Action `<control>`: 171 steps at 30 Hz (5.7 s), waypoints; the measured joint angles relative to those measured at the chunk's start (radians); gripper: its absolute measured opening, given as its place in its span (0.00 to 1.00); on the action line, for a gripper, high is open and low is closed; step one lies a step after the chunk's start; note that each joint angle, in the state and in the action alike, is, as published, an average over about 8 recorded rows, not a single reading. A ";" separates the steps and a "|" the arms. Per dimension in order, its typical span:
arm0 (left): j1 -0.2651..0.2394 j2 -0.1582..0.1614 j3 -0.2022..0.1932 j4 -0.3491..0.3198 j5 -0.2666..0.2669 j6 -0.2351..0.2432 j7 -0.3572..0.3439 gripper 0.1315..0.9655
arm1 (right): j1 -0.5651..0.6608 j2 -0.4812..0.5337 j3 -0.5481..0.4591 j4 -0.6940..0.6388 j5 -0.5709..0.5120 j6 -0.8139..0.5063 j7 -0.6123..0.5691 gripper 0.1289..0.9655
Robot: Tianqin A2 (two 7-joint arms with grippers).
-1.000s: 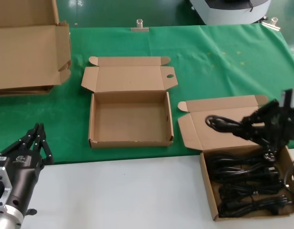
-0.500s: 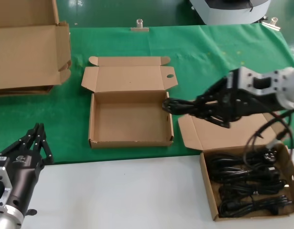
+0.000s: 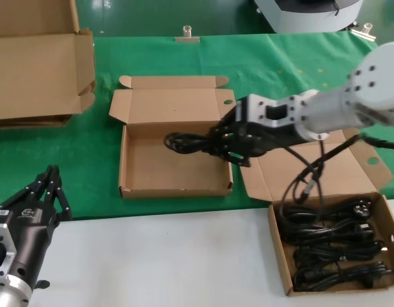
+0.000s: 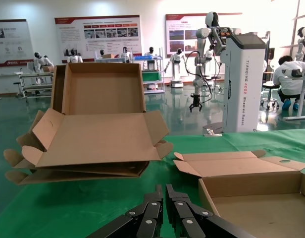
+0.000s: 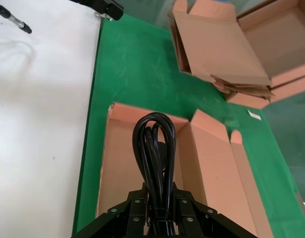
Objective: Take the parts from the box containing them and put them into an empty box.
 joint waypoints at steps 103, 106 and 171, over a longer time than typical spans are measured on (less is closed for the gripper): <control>0.000 0.000 0.000 0.000 0.000 0.000 0.000 0.05 | -0.192 0.280 -0.122 0.330 0.344 0.508 0.192 0.99; 0.000 0.000 0.000 0.000 0.000 0.000 0.000 0.05 | -0.258 0.337 -0.075 0.436 0.294 0.525 0.271 1.00; 0.000 0.000 0.000 0.000 0.000 0.000 0.000 0.97 | -0.996 0.127 0.426 0.751 0.474 0.861 0.164 1.00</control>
